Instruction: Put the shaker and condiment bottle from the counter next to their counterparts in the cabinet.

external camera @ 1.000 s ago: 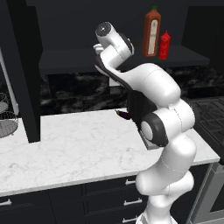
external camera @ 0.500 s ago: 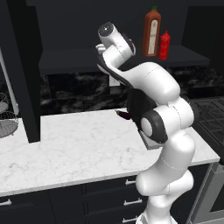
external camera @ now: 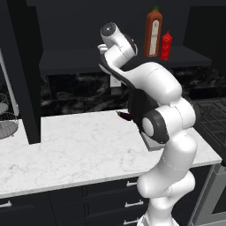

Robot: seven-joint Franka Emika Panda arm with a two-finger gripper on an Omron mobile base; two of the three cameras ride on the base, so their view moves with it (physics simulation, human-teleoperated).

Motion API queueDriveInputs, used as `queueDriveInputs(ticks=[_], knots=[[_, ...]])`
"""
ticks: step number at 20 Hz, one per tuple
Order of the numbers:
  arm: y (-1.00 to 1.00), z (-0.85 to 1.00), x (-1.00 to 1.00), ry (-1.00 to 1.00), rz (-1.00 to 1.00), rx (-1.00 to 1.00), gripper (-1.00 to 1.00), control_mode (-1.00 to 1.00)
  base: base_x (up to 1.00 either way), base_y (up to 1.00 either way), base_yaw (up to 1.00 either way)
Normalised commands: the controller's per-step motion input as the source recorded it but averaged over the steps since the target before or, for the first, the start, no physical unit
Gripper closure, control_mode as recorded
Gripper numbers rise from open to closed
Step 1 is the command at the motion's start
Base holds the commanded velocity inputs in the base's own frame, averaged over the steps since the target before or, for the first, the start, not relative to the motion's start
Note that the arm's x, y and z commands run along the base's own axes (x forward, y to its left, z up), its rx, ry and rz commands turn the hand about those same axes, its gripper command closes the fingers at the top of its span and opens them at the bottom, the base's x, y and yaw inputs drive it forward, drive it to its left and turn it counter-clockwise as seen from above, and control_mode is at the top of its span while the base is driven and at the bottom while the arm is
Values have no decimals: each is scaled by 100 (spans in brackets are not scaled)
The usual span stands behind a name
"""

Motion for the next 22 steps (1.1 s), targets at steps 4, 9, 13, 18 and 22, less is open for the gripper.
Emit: queueDriveInputs(ticks=[4, 9, 13, 18, 22], knots=[[0, -30, -17, -1, 0, 0, -100, -100, 0, 0, 0], [0, -29, -77, -7, 0, 0, -100, -100, 0, 0, 0], [0, -33, -98, -10, 0, 0, -100, -100, 0, 0, 0], [0, -30, -100, -10, 0, 0, -100, -100, 0, 0, 0], [0, -32, -100, -13, 0, 2, -100, -100, 0, 0, 0]])
